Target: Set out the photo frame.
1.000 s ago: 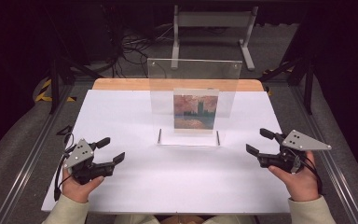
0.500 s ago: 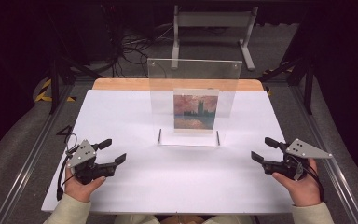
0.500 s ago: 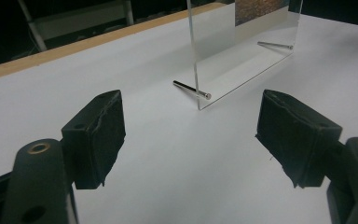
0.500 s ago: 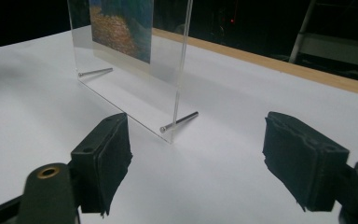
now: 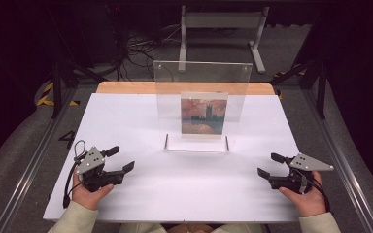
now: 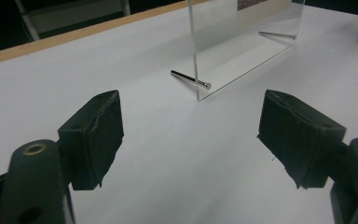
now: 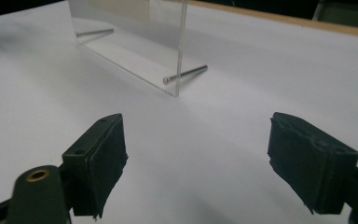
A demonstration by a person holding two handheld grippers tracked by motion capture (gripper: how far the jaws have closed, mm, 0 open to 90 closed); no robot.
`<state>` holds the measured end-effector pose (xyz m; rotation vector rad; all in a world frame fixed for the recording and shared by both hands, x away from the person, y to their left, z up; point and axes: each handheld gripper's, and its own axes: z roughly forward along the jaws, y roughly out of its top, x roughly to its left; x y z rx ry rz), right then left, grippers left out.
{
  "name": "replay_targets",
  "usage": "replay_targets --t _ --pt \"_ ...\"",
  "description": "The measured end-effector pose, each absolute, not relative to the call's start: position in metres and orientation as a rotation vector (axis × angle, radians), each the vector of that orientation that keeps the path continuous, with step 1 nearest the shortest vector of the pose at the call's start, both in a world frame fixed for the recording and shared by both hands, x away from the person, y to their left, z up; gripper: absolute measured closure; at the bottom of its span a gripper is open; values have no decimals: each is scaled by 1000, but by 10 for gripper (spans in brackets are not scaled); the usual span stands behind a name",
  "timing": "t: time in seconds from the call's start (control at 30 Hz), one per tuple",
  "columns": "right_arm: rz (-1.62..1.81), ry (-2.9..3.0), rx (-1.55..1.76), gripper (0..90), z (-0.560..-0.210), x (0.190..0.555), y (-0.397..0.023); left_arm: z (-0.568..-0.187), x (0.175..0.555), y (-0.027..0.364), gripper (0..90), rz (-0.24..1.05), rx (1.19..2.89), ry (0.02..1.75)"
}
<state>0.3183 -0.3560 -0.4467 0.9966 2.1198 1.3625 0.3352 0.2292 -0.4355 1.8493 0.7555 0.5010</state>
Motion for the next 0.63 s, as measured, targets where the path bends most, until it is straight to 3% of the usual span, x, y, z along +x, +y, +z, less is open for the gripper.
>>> replay_targets --t 0.63 --pt "1325 2155 1042 178 -453 321 -354 -441 338 228 218 489 1853 770"
